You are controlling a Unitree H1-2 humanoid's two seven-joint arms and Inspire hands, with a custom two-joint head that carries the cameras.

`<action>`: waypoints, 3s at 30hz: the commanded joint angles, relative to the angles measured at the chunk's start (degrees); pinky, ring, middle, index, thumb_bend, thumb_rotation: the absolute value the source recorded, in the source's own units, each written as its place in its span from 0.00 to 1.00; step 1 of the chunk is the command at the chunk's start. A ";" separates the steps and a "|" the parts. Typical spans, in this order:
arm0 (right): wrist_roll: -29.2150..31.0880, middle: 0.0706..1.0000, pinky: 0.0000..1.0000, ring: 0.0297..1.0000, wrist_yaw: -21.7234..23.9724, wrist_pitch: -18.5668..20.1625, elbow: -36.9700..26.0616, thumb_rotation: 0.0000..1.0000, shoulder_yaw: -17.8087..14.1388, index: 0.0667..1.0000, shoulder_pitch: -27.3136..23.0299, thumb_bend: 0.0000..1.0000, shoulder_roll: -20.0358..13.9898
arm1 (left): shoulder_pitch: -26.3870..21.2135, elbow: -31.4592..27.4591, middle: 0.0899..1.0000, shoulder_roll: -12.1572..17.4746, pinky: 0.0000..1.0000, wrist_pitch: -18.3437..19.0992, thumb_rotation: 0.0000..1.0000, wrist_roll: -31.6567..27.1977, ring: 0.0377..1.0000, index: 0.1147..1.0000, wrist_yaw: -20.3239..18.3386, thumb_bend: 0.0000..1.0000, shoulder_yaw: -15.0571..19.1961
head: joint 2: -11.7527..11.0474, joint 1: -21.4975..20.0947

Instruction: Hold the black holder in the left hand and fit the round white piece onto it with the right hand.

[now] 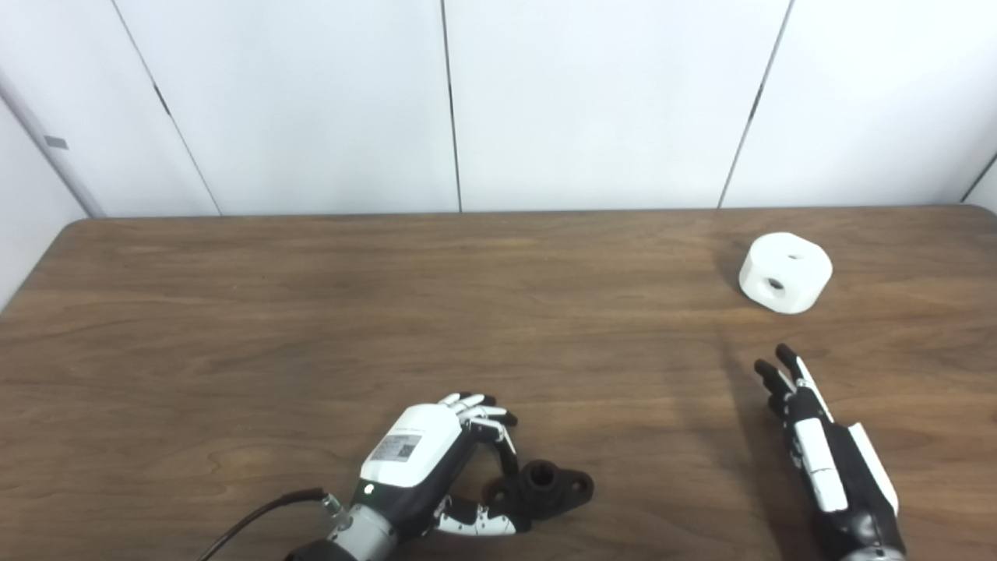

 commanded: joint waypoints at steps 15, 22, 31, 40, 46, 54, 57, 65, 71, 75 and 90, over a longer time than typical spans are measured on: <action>-6.57 0.96 1.00 0.99 -0.99 8.28 -7.29 0.52 -4.99 1.00 -8.74 0.75 -4.84 | 3.12 1.81 0.79 1.41 0.91 -1.80 0.05 0.67 0.90 0.42 -3.66 0.51 1.91 | -0.16 -7.91; -14.14 0.97 1.00 1.00 0.22 13.43 -7.78 0.48 -5.17 0.99 -14.59 0.82 -10.31 | 3.64 2.20 0.79 1.96 0.90 -3.65 0.05 0.05 0.89 0.42 -2.91 0.52 2.92 | -1.18 -12.21; -23.51 0.99 0.98 1.00 5.74 17.59 -4.25 0.40 -3.04 0.95 -23.42 0.90 -16.44 | 4.43 2.77 0.79 3.10 0.90 -6.22 0.05 -2.47 0.89 0.42 -2.74 0.52 5.20 | -2.66 -18.39; -33.12 1.00 0.94 1.00 12.95 17.63 5.06 0.40 -1.70 0.94 -33.88 0.91 -17.57 | 5.00 3.61 0.78 4.06 0.88 -8.80 0.05 -3.89 0.88 0.42 -2.41 0.52 7.03 | -3.21 -22.05; -37.10 1.00 1.00 1.00 16.35 17.64 11.51 0.37 -0.66 0.92 -38.55 0.93 -17.31 | 5.22 3.35 0.78 4.41 0.87 -9.42 0.05 -4.75 0.88 0.42 -3.03 0.52 7.88 | -3.01 -22.34; -41.09 1.00 1.00 1.00 15.66 17.62 19.19 0.34 2.28 0.87 -43.22 0.95 -16.95 | 5.36 3.30 0.79 4.83 0.87 -9.52 0.05 -5.19 0.88 0.42 -3.36 0.52 8.35 | -3.04 -23.05; -41.38 1.00 1.00 1.00 15.14 17.60 21.77 0.33 3.08 0.87 -44.52 0.95 -17.34 | 5.44 3.29 0.79 4.82 0.87 -9.54 0.05 -5.56 0.88 0.42 -3.42 0.52 8.37 | -2.98 -22.77; -43.17 1.00 1.00 1.00 14.92 17.59 26.48 0.32 4.34 0.85 -46.38 0.97 -17.93 | 5.42 3.04 0.78 4.57 0.86 -9.32 0.05 -5.10 0.88 0.42 -3.47 0.52 8.24 | -3.17 -22.42; -42.88 1.00 1.00 1.00 13.76 17.59 28.37 0.31 4.85 0.83 -46.36 0.95 -18.33 | 5.54 3.00 0.78 4.53 0.86 -9.65 0.05 -4.96 0.88 0.42 -3.23 0.52 8.19 | -3.26 -22.20; -44.03 1.00 1.00 1.00 14.39 17.62 28.68 0.32 5.42 0.83 -46.32 0.94 -18.89 | 5.57 2.81 0.78 4.44 0.86 -9.65 0.05 -4.85 0.88 0.42 -3.14 0.52 8.21 | -3.16 -22.13; -45.53 0.98 1.00 1.00 15.34 17.63 29.11 0.32 4.61 0.79 -46.12 0.90 -19.55 | 5.51 2.32 0.78 4.27 0.86 -9.04 0.05 -5.03 0.89 0.42 -3.77 0.52 8.32 | -2.88 -22.29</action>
